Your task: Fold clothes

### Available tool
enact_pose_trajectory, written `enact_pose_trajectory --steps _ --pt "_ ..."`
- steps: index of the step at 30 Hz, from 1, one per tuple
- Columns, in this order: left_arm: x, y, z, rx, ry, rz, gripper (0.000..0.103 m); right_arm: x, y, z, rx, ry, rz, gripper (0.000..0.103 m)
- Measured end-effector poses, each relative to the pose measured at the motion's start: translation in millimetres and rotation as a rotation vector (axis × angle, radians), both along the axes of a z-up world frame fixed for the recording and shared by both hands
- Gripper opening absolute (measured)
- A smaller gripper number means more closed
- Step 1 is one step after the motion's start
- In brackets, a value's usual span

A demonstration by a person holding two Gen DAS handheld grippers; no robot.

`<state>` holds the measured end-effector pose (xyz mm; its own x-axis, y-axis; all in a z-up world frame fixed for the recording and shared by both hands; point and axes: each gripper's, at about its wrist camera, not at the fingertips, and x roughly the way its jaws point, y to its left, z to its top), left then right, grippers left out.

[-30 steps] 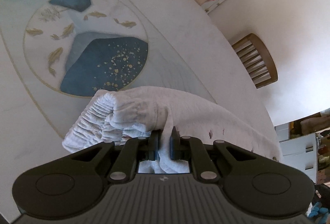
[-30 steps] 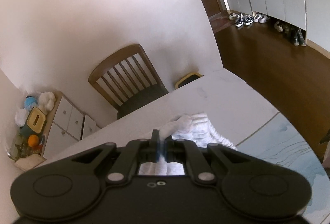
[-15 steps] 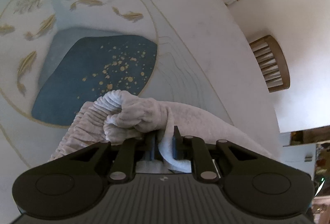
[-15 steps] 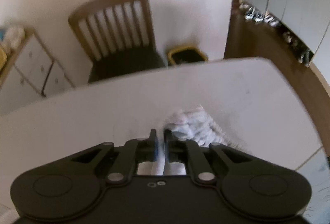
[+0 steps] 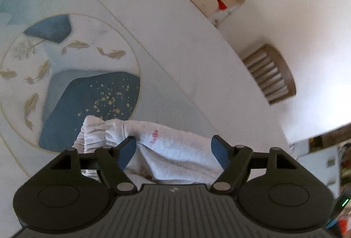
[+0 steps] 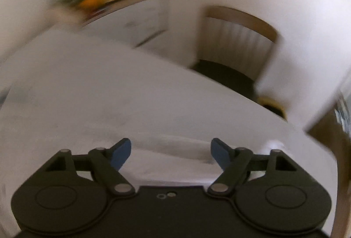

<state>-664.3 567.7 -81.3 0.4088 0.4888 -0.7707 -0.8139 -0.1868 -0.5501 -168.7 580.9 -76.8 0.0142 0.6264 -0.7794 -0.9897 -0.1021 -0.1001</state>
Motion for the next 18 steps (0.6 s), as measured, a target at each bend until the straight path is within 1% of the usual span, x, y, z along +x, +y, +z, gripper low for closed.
enact_pose_trajectory --steps 2,4,7,9,10,12,15,16,17,18 --pt "0 0 -4 -0.012 0.012 -0.003 0.075 -29 4 -11 -0.024 -0.076 0.139 0.103" --pt "1 1 -8 -0.024 0.025 -0.006 0.075 -51 11 -25 -0.050 -0.115 0.237 0.103" --pt "2 1 -12 -0.014 0.033 -0.022 0.075 -74 21 -49 -0.073 -0.199 0.343 0.103" --pt "3 0 -13 -0.010 0.040 -0.030 0.075 -85 27 -65 -0.108 -0.248 0.367 0.103" --pt "3 0 -13 -0.007 0.045 -0.037 0.075 -87 30 -70 -0.118 -0.246 0.365 0.103" --pt "4 -1 -14 0.003 0.055 -0.049 0.075 -84 35 -68 -0.117 -0.183 0.340 0.103" --pt "3 -6 -15 0.028 0.044 -0.026 0.073 -79 35 -62 -0.128 -0.109 0.282 0.103" --pt "2 -9 -14 0.041 0.035 -0.007 0.071 -77 36 -60 -0.131 -0.085 0.263 0.099" --pt "2 -10 -13 0.051 0.032 0.005 0.068 -77 35 -57 -0.125 -0.070 0.250 0.084" --pt "1 -11 -10 0.061 0.031 0.014 0.064 -75 34 -51 -0.103 -0.068 0.246 0.072"
